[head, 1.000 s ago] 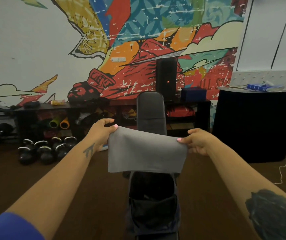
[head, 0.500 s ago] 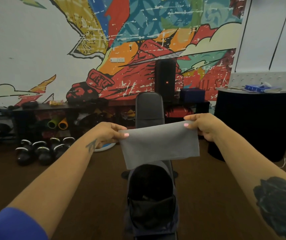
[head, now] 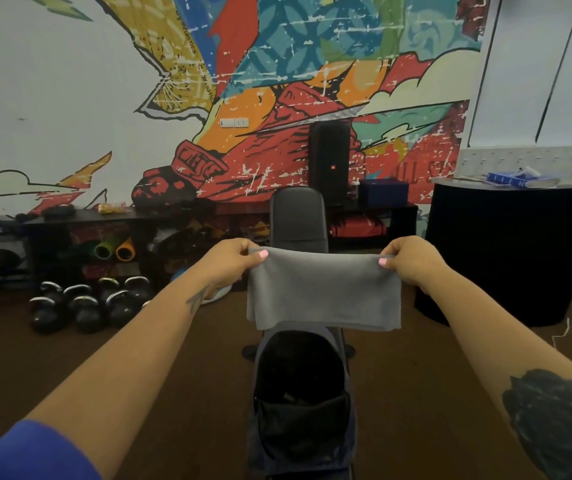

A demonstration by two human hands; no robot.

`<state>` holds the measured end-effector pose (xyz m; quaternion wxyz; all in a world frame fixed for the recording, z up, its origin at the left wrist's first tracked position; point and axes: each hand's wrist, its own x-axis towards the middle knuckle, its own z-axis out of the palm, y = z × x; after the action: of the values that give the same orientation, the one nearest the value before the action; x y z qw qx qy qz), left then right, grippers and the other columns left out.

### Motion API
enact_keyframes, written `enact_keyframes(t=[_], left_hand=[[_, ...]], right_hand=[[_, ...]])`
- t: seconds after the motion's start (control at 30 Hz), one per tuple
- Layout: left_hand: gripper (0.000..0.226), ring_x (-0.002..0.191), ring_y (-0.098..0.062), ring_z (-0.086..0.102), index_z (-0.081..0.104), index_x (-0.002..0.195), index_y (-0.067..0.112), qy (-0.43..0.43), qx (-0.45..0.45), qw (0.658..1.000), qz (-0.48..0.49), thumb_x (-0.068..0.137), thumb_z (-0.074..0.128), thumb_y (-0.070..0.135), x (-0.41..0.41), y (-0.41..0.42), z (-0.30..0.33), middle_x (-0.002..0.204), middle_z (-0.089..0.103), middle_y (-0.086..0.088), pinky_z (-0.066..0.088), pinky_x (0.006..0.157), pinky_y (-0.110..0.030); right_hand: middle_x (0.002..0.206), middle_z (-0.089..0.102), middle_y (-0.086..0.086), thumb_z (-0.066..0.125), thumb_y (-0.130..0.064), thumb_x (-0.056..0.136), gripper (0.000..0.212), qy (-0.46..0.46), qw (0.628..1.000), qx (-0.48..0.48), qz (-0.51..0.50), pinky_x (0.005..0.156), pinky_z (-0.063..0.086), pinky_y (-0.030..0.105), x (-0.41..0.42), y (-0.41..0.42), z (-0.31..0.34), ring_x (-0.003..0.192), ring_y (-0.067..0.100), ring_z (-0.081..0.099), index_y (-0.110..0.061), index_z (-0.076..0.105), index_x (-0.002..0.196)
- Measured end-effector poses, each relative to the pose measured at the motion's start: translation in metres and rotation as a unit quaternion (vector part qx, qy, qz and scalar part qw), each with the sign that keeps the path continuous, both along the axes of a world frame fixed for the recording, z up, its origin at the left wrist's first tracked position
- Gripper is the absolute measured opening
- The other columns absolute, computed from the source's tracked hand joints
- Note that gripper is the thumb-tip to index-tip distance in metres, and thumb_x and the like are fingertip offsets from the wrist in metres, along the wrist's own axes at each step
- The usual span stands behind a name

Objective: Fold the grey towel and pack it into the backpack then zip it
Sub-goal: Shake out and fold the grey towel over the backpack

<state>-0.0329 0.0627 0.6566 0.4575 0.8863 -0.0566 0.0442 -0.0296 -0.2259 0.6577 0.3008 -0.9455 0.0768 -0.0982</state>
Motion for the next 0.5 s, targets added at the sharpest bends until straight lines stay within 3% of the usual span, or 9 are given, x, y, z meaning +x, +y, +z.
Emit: enact_keyframes(t=[0.07, 0.1, 0.2, 0.33, 0.43, 0.5], left_hand=[[0.013, 0.104, -0.020, 0.060, 0.062, 0.098, 0.021, -0.033, 0.001, 0.999, -0.027, 0.092, 0.055, 0.031, -0.002, -0.009, 0.003, 0.108, 0.065, -0.003, 0.051, 0.091, -0.038], [0.014, 0.103, -0.019, 0.061, 0.063, 0.099, 0.022, -0.044, 0.008, 0.998, -0.041, 0.091, 0.057, 0.031, -0.003, -0.015, 0.004, 0.108, 0.066, -0.002, 0.051, 0.091, -0.039], [0.010, 0.101, -0.013, 0.060, 0.068, 0.094, 0.026, -0.067, 0.047, 0.993, -0.087, 0.086, 0.063, 0.030, -0.007, -0.033, 0.006, 0.105, 0.068, 0.003, 0.049, 0.088, -0.030], [0.012, 0.084, -0.008, 0.062, 0.066, 0.090, 0.025, -0.076, 0.081, 0.985, -0.133, 0.080, 0.071, 0.028, -0.011, -0.047, 0.005, 0.084, 0.067, 0.009, 0.046, 0.072, -0.017], [0.022, 0.072, -0.009, 0.062, 0.055, 0.088, 0.025, -0.069, 0.070, 0.988, -0.123, 0.078, 0.073, 0.033, -0.012, -0.043, 0.004, 0.075, 0.066, 0.006, 0.047, 0.069, -0.021], [0.033, 0.074, -0.011, 0.064, 0.048, 0.092, 0.024, -0.038, 0.058, 0.989, -0.129, 0.076, 0.073, 0.039, -0.014, -0.038, 0.003, 0.078, 0.069, 0.003, 0.050, 0.071, -0.025]], right_hand=[[0.112, 0.060, 0.001, 0.074, -0.040, 0.077, 0.018, 0.004, 0.998, -0.066, 0.011, 0.093, 0.047, 0.043, -0.002, 0.008, -0.001, 0.103, 0.023, 0.057, -0.027, 0.065, 0.085], [0.116, 0.055, -0.002, 0.077, -0.045, 0.071, 0.030, -0.002, 0.997, -0.072, 0.042, 0.099, 0.043, 0.046, -0.003, 0.014, -0.002, 0.109, 0.023, 0.053, -0.030, 0.064, 0.093], [0.129, 0.054, -0.001, 0.081, -0.039, 0.068, 0.059, -0.007, 0.979, 0.024, 0.203, 0.104, 0.038, 0.037, -0.012, 0.041, -0.003, 0.122, 0.018, 0.048, -0.025, 0.058, 0.121], [0.114, 0.067, 0.000, 0.079, -0.022, 0.073, 0.046, 0.044, 0.934, 0.180, 0.307, 0.093, 0.048, 0.026, -0.025, 0.074, -0.010, 0.108, 0.015, 0.062, -0.015, 0.063, 0.115], [0.099, 0.071, -0.001, 0.074, -0.017, 0.079, 0.031, 0.042, 0.924, 0.226, 0.306, 0.073, 0.049, 0.011, -0.028, 0.083, -0.015, 0.094, 0.008, 0.065, -0.012, 0.068, 0.108], [0.092, 0.070, -0.003, 0.073, -0.019, 0.079, 0.025, 0.044, 0.927, 0.215, 0.303, 0.066, 0.047, 0.011, -0.029, 0.085, -0.016, 0.090, 0.008, 0.065, -0.013, 0.070, 0.104]])
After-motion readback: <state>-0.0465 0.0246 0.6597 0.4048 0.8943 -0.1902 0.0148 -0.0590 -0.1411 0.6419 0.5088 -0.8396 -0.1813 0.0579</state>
